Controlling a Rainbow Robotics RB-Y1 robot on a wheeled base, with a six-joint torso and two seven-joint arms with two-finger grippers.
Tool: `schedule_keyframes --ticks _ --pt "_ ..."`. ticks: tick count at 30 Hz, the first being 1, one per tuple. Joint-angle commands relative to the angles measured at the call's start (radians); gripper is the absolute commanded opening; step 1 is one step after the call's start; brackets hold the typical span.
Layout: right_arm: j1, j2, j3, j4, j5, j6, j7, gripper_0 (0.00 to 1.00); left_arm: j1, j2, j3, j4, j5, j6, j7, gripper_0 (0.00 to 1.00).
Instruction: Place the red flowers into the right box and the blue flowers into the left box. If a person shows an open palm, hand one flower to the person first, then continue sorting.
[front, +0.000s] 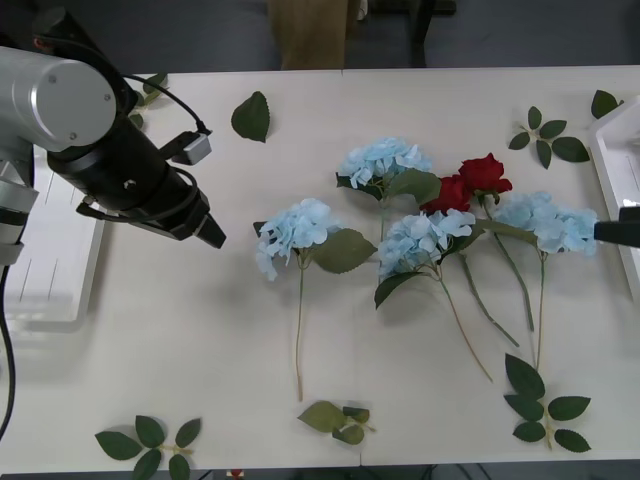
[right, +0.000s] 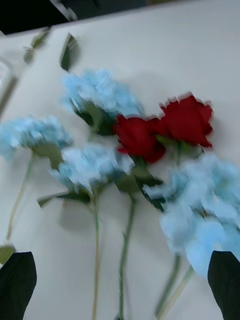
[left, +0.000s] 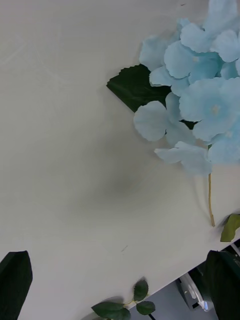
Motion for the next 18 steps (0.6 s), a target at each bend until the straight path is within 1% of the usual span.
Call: schedule_keyframes --ticks 1,4,8,11,15,18 --pt "0.062 -0.074 -0.003 -0.027 0.121 0.024 0.011 1.00 0.014 -0.076 -0.026 -0.115 -0.090 0.063 0.231 1.00" --pt "0.068 -0.087 0.057 -0.036 0.227 0.021 0.023 1.00 0.022 -0.087 -0.101 -0.178 -0.139 0.067 0.344 1.00" --pt "0.067 -0.086 0.131 -0.047 0.276 -0.038 0.022 1.00 0.032 -0.090 -0.199 -0.242 -0.190 0.055 0.479 1.00" --pt "0.059 -0.086 0.217 -0.048 0.273 -0.122 0.014 1.00 0.048 -0.089 -0.293 -0.281 -0.244 0.023 0.589 1.00" --pt "0.035 -0.075 0.352 -0.047 0.282 -0.242 -0.015 1.00 0.058 -0.081 -0.405 -0.281 -0.304 -0.042 0.701 1.00" --pt "0.015 -0.049 0.441 -0.047 0.354 -0.314 -0.095 1.00 0.057 -0.063 -0.495 -0.279 -0.348 -0.103 0.778 1.00"
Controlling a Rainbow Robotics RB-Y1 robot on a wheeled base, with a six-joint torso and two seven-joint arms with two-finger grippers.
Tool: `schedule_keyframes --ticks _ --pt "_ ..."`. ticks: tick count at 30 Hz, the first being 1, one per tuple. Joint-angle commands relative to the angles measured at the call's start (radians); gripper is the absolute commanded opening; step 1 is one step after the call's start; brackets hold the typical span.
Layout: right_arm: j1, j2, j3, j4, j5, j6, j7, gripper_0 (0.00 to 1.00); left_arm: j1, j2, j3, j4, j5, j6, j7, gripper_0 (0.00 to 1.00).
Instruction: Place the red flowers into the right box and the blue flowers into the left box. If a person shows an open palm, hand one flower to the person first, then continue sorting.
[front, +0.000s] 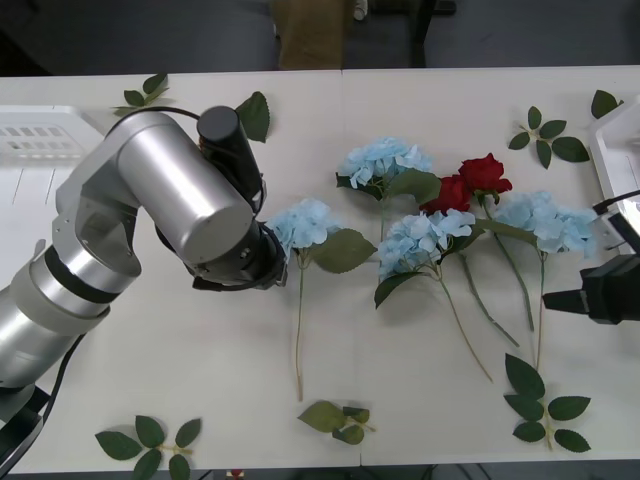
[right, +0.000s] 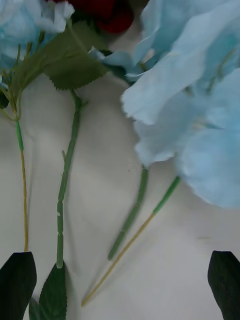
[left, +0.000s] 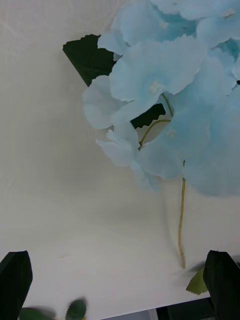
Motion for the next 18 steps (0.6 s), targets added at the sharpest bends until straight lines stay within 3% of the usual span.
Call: schedule_keyframes --ticks 1,7,18 --pt "-0.044 -0.006 0.113 -0.029 0.097 -0.082 -0.115 1.00 0.018 0.024 -0.122 -0.030 -0.057 -0.087 0.159 1.00" --pt "-0.050 0.038 0.128 -0.029 0.221 -0.124 -0.195 1.00 0.008 0.047 -0.231 0.014 -0.083 -0.223 0.250 1.00" --pt "-0.065 0.133 0.128 -0.026 0.335 -0.220 -0.233 1.00 -0.134 0.059 -0.464 0.210 -0.098 -0.409 0.382 1.00"
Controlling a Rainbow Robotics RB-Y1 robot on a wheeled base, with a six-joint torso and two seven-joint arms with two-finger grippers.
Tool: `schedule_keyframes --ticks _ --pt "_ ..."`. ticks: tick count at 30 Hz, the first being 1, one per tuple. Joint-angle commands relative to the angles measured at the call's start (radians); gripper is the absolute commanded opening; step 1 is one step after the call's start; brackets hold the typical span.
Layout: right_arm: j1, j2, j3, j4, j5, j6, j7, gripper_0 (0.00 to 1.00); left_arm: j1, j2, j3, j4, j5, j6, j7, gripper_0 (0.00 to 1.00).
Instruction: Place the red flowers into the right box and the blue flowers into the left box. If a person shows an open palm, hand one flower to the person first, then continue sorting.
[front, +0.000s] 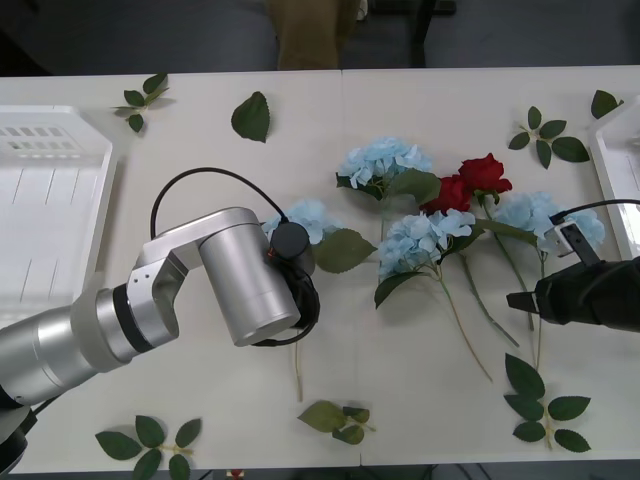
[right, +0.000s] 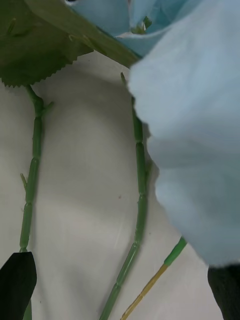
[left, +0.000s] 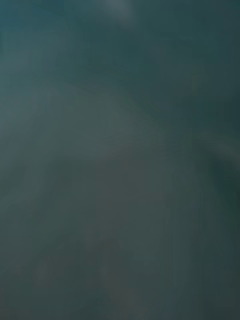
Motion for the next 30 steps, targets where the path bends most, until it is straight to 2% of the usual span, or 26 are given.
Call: schedule_keyframes --ticks 1,5,6,7,10,11,12,13,23,27,30 --pt "-0.036 0.057 -0.018 -0.024 0.079 -0.027 -0.047 1.00 -0.079 0.024 -0.063 0.058 -0.013 -0.065 0.084 1.00" --pt "-0.044 0.074 -0.018 -0.024 0.138 -0.031 -0.064 0.81 -0.079 0.023 -0.070 0.101 -0.017 -0.117 0.081 1.00" --pt "-0.045 0.079 -0.018 -0.024 0.150 -0.031 -0.068 0.67 -0.079 0.023 -0.070 0.107 -0.019 -0.123 0.079 1.00" --pt "-0.047 0.082 -0.017 -0.024 0.161 -0.031 -0.073 0.45 -0.079 0.023 -0.070 0.112 -0.022 -0.123 0.078 1.00" --pt "-0.048 0.089 -0.018 -0.021 0.171 -0.036 -0.082 0.00 -0.079 0.024 -0.072 0.112 -0.028 -0.123 0.071 0.97" --pt "-0.048 0.092 -0.018 -0.019 0.176 -0.039 -0.084 0.00 -0.079 0.026 -0.072 0.115 -0.028 -0.125 0.068 0.46" --pt "-0.048 0.092 -0.018 -0.019 0.179 -0.042 -0.087 0.00 -0.079 0.026 -0.070 0.115 -0.028 -0.125 0.067 0.12" --pt "-0.048 0.092 -0.018 -0.019 0.182 -0.045 -0.088 0.00 -0.079 0.026 -0.070 0.112 -0.026 -0.125 0.064 0.01" --pt "-0.048 0.096 -0.020 -0.019 0.196 -0.067 -0.093 0.00 -0.079 0.027 -0.070 0.115 -0.031 -0.128 0.050 0.00" --pt "-0.048 0.089 -0.056 -0.019 0.116 -0.062 -0.079 0.00 -0.077 0.027 -0.070 0.115 -0.033 -0.131 0.050 0.00" --pt "-0.048 0.085 -0.121 -0.033 0.024 -0.007 -0.065 0.00 -0.077 0.027 -0.070 0.115 -0.033 -0.131 0.048 0.00"
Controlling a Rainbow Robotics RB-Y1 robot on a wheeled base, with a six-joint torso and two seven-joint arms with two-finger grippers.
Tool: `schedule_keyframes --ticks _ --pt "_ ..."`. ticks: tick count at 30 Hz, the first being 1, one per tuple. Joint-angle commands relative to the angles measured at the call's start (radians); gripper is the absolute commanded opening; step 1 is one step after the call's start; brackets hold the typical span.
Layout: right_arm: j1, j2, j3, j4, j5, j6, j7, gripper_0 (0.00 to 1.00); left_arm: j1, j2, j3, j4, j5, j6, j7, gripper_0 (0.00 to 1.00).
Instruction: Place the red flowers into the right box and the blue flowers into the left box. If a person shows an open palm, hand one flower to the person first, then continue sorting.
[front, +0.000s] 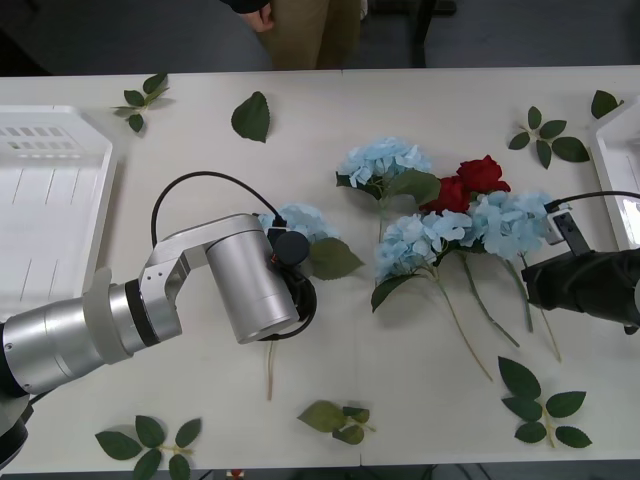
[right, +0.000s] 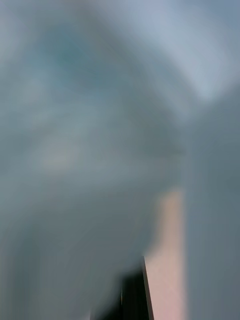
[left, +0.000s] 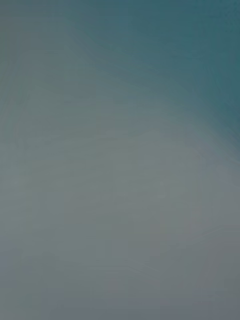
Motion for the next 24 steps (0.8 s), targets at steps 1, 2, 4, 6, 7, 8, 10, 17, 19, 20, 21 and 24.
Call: schedule_keyframes --ticks 1,2,4,6,7,8,10,17,19,20,21,24 --pt "-0.028 0.009 -0.130 -0.044 -0.130 0.086 -0.006 0.00 -0.038 0.026 -0.004 -0.002 -0.013 -0.012 -0.027 0.00" --pt "-0.028 0.009 -0.152 -0.052 -0.149 0.109 -0.003 0.00 -0.038 0.026 -0.004 -0.002 -0.013 -0.012 -0.027 0.00" --pt "-0.028 0.011 -0.219 -0.082 -0.213 0.182 0.005 0.00 -0.036 0.026 -0.005 -0.002 -0.013 -0.012 -0.029 0.00" --pt "-0.028 0.011 -0.262 -0.102 -0.256 0.225 0.008 0.00 -0.036 0.026 -0.004 -0.002 -0.015 -0.012 -0.029 0.00" --pt "-0.029 0.011 -0.290 -0.116 -0.301 0.257 0.012 0.00 -0.036 0.026 -0.004 -0.005 -0.015 -0.012 -0.029 0.00" --pt "-0.029 0.011 -0.316 -0.128 -0.360 0.286 0.017 0.00 -0.038 0.026 -0.004 -0.005 -0.015 -0.012 -0.029 0.00" --pt "-0.032 0.012 -0.341 -0.145 -0.468 0.314 0.021 0.00 -0.038 0.026 -0.004 -0.002 -0.015 -0.012 -0.030 0.00" --pt "-0.077 0.020 -0.325 -0.185 -0.793 0.311 0.101 0.00 -0.038 0.026 -0.004 -0.002 -0.015 -0.012 -0.037 0.00" --pt "-0.106 0.047 -0.311 -0.190 -0.870 0.311 0.132 0.00 -0.036 0.026 -0.004 -0.005 -0.016 -0.012 -0.041 0.00" --pt "-0.112 0.057 -0.310 -0.190 -0.886 0.311 0.132 0.00 -0.038 0.026 -0.001 -0.005 -0.016 -0.012 -0.043 0.00" --pt "-0.131 0.080 -0.299 -0.190 -0.916 0.313 0.136 0.00 -0.038 0.026 -0.001 -0.005 -0.016 -0.012 -0.044 0.00" --pt "-0.209 0.163 -0.293 -0.188 -0.920 0.354 0.144 0.00 -0.038 0.026 -0.001 -0.005 -0.019 -0.012 -0.049 0.00"
